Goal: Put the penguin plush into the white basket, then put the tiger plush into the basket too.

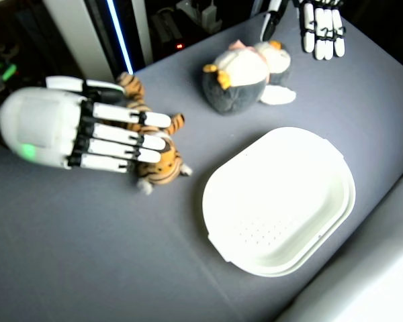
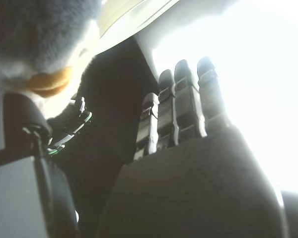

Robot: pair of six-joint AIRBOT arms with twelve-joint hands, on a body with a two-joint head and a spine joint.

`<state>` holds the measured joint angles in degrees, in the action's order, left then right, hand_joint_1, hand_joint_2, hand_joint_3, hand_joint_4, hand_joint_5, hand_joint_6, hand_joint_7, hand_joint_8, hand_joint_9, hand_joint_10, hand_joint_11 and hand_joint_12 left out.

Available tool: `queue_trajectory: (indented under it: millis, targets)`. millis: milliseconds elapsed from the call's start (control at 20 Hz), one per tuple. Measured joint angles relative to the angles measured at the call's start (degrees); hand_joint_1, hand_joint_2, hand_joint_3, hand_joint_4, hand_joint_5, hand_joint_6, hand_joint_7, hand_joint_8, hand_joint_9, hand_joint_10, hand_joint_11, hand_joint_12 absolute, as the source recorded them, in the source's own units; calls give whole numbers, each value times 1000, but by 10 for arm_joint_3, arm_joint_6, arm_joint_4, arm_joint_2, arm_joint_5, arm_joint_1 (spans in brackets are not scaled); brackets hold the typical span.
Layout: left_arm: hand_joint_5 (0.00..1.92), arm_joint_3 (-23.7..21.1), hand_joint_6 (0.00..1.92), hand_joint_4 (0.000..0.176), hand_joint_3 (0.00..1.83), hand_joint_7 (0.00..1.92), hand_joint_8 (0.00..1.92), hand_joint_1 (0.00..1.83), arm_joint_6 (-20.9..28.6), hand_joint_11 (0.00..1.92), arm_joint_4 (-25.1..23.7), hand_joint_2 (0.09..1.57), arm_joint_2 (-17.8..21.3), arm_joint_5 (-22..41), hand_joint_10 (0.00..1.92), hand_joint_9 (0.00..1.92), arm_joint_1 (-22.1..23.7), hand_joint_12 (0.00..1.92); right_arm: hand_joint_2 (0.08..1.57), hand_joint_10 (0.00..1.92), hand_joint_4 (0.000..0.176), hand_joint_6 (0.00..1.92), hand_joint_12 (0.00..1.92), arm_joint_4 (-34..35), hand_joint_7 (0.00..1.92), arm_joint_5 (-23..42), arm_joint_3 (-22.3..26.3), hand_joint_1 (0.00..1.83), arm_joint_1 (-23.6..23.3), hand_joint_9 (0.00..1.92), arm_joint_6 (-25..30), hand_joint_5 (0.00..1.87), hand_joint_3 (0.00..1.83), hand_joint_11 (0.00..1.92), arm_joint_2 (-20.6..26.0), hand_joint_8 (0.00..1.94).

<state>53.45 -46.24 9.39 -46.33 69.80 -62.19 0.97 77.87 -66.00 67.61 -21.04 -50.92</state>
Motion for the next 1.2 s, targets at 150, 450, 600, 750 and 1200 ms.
queue_trajectory:
  millis: [150,450,600,750,1200]
  targets:
    - [226,0,4,66,7,99,1,672,0,0,-1,820,0,-1,4,89,0,372,1213,1,0,0,188,0,404,0,-1,595,0,388,0,444,1,330,0,1]
    - [175,20,2,172,0,141,0,698,1,0,-68,756,-22,-87,11,240,51,864,1222,1,0,1,170,-1,401,-1,-1,621,0,385,0,441,2,333,-1,2]
    - [187,27,5,170,0,196,8,773,-54,0,-83,735,-38,-174,16,309,88,866,1219,5,0,1,167,0,403,-1,-1,598,0,403,0,442,0,361,-1,1]
    - [417,27,9,74,7,481,16,945,-109,184,-66,902,-47,-220,36,554,97,1094,1214,6,0,2,163,0,415,-2,-1,620,0,412,0,448,0,369,-1,5]
    - [1045,20,581,0,0,941,1322,1268,-116,883,-50,1123,-19,-140,1318,954,131,1693,1223,4,0,1,143,0,420,-1,-1,603,0,414,1,440,3,377,-1,2]
